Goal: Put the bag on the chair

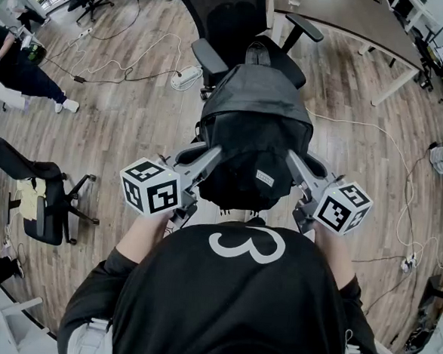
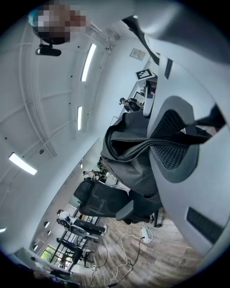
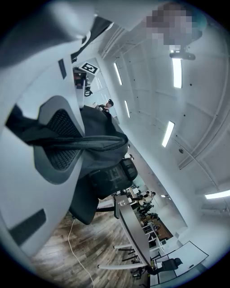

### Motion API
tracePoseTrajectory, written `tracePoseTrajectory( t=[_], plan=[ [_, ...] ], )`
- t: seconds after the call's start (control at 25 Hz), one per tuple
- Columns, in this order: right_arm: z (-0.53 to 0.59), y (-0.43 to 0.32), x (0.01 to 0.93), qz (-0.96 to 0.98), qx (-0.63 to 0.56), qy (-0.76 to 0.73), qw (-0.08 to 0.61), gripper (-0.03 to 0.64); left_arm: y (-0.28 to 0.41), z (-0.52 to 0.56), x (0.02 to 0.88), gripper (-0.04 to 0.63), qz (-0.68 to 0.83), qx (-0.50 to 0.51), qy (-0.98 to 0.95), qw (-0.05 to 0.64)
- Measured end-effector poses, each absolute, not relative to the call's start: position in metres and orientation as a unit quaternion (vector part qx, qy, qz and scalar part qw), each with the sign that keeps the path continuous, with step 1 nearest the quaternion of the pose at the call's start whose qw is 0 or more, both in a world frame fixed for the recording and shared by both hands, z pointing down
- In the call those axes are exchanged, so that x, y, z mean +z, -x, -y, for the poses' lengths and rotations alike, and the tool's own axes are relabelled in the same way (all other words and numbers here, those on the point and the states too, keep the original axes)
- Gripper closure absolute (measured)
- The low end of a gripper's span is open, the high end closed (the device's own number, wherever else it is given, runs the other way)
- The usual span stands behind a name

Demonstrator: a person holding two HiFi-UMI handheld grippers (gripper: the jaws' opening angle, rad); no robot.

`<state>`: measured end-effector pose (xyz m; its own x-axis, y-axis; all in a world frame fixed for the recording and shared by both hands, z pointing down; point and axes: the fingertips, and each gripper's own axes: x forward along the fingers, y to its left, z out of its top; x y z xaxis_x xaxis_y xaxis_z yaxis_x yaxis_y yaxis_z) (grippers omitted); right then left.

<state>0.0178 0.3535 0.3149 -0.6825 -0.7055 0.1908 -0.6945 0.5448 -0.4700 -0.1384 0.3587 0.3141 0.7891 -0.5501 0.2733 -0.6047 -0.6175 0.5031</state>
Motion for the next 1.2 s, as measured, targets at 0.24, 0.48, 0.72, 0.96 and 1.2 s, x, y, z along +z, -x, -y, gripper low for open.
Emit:
tracePoseTrajectory(
  t=[0.24,0.48,0.72,0.96,1.2],
  plan=[
    [-0.345,-0.029,0.325,-0.876,-0.269,0.401,0.006,0.551,0.126,-0.350,0.325,0.548,0.321,0.053,-0.896,0.301],
    [-0.340,-0.045,0.325,-0.879,-0.270,0.393,0.007,0.551,0.109,-0.346,0.324,0.548,0.325,0.057,-0.894,0.305],
    [-0.340,-0.042,0.323,-0.880,-0.273,0.388,0.013,0.551,0.112,-0.347,0.324,0.548,0.328,0.053,-0.895,0.297],
    [-0.306,-0.107,0.310,-0.887,-0.269,0.376,0.018,0.551,0.047,-0.318,0.309,0.548,0.339,0.055,-0.893,0.289],
    [-0.291,-0.131,0.305,-0.891,-0.260,0.371,0.016,0.549,0.022,-0.306,0.304,0.548,0.345,0.055,-0.896,0.276]
  ],
)
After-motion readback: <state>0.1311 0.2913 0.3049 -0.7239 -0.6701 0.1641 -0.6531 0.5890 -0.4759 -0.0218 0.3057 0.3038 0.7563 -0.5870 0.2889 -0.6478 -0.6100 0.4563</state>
